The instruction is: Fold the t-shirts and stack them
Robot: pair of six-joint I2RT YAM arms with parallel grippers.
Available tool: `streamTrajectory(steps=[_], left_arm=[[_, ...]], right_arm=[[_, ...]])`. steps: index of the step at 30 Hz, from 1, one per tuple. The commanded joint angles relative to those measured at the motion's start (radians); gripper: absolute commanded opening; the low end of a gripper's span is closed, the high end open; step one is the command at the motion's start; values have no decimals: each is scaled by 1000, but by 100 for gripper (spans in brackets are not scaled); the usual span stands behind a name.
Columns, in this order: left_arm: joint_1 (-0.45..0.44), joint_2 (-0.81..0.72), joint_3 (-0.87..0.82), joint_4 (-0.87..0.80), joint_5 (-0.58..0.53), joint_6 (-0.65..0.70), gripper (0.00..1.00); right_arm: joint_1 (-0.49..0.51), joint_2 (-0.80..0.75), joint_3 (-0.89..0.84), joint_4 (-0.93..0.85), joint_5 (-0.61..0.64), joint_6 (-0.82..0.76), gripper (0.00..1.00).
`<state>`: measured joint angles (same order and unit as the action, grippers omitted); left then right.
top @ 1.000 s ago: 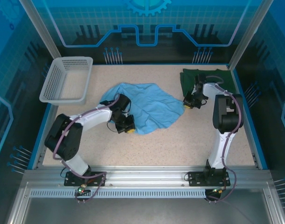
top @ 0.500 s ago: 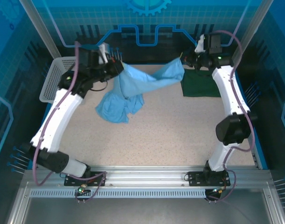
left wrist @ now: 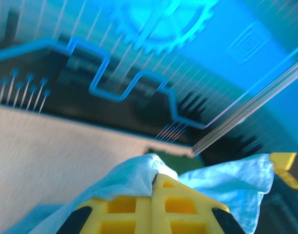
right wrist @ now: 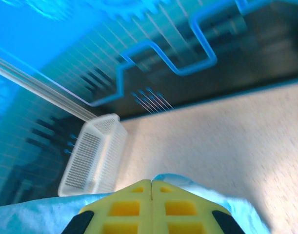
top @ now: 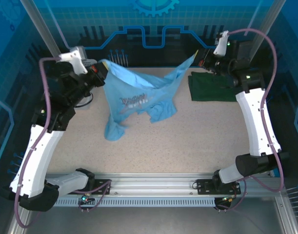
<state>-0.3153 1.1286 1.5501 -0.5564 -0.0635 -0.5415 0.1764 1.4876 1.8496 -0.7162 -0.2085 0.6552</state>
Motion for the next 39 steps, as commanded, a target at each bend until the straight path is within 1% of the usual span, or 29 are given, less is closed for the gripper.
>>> streamTrajectory(steps=[1, 2, 4, 6, 7, 9, 10, 12, 15, 17, 18, 19, 20, 22, 24, 25, 27, 28, 29, 31, 32, 33, 34, 36, 37, 38, 39], left_arm=[[20, 9, -167, -68, -21, -114, 0], [30, 17, -209, -82, -7, -149, 0], [48, 54, -270, -76, 40, -175, 0], [71, 144, -278, -68, 90, -176, 0], [81, 199, -255, -68, 116, -169, 0], [111, 361, -122, -77, 208, -163, 0], [117, 427, -35, -81, 241, -153, 0], [115, 549, 198, -101, 277, -123, 0], [111, 678, 603, -170, 293, -91, 0], [93, 694, 796, -168, 321, -80, 0], [65, 671, 849, -143, 316, -49, 0], [36, 637, 864, -118, 303, -10, 0], [-3, 578, 838, -72, 292, 37, 0], [-64, 436, 676, 45, 293, 106, 0], [-95, 277, 432, 138, 289, 141, 0], [-98, 200, 313, 147, 285, 137, 1], [-99, 55, 63, 121, 285, 132, 4], [-104, -9, -44, 107, 296, 135, 6], [-112, -82, -174, 68, 289, 125, 9], [-120, -216, -381, -35, 277, 99, 15], [-120, -290, -478, -100, 236, 85, 19], [-120, -365, -564, -160, 163, 66, 32], [-120, -431, -621, -207, 98, 42, 42], [-115, -547, -683, -275, -24, 0, 50], [-111, -573, -690, -275, -55, -9, 60], [-109, -582, -687, -267, -91, -16, 74], [-105, -570, -673, -259, -123, -19, 76]], right_arm=[[10, -11, -135, -63, 50, 37, 0], [10, -17, -172, -59, 57, 49, 0], [5, -5, -217, -66, 79, 79, 0], [-12, 38, -225, -62, 69, 112, 0], [-22, 73, -214, -53, 56, 127, 0], [-50, 162, -148, -9, -5, 172, 0], [-62, 226, -77, -15, -27, 184, 0], [-68, 356, 160, -82, -53, 177, 0], [-55, 551, 699, -245, -70, 132, 0], [-48, 620, 993, -309, -75, 114, 0], [-45, 624, 1081, -314, -88, 104, 0], [-41, 604, 1116, -313, -95, 92, 0], [-33, 558, 1105, -309, -100, 72, 0], [-3, 421, 975, -276, -106, -12, 0], [45, 238, 711, -201, -67, -89, 0], [68, 100, 481, -112, -39, -112, 0], [79, -115, 96, 28, -16, -75, 0], [74, -192, -50, 59, -24, -55, 0], [74, -252, -210, 64, -29, -48, 0], [77, -356, -428, -2, -34, -21, 0], [85, -407, -549, -22, -46, -18, 0], [96, -452, -645, -67, -28, -20, 0], [100, -488, -719, -113, -6, -10, 0], [99, -580, -885, -143, 3, 32, 0], [92, -611, -930, -159, 15, 66, 9], [78, -639, -962, -171, 22, 93, 19], [58, -655, -964, -180, 36, 111, 32]])
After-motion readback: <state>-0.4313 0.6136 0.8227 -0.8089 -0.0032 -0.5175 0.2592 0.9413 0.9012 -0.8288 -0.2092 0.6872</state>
